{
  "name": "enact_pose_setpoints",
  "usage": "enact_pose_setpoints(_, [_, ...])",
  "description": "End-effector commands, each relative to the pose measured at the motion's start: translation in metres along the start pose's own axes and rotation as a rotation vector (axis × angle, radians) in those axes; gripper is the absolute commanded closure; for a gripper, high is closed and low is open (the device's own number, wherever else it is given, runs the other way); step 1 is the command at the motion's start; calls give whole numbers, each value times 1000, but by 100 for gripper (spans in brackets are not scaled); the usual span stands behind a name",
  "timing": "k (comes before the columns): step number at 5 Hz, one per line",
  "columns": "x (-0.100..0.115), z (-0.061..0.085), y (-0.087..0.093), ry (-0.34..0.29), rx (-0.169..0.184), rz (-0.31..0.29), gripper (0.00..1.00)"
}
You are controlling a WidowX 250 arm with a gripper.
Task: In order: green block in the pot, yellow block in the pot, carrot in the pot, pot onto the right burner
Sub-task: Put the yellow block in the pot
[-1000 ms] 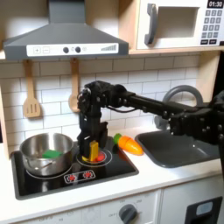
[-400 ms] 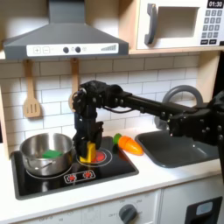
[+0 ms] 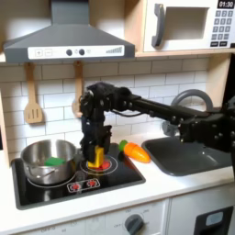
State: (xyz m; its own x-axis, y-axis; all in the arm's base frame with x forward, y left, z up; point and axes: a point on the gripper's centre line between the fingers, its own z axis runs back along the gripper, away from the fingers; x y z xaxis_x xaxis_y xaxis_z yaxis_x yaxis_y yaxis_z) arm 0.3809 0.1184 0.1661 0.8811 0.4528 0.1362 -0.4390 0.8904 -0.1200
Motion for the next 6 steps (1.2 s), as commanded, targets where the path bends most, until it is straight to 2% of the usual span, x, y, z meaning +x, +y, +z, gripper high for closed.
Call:
enact_pose_setpoints(1, [-6,51,-12,-109,-10,-25,100])
enact_pose_setpoints(2, [-9,69,-3,-131,-4,2,100])
enact_pose_setpoints(3, [-10,74,8,-143,-52,33,100])
enact_pose_setpoints(4, [-7,82,38,-148,-25,90,100])
enact_pose_setpoints(5, [-9,81,56,-136,-39,112,100])
enact_pose_setpoints(6, [-9,84,71,-137,-22,139,100])
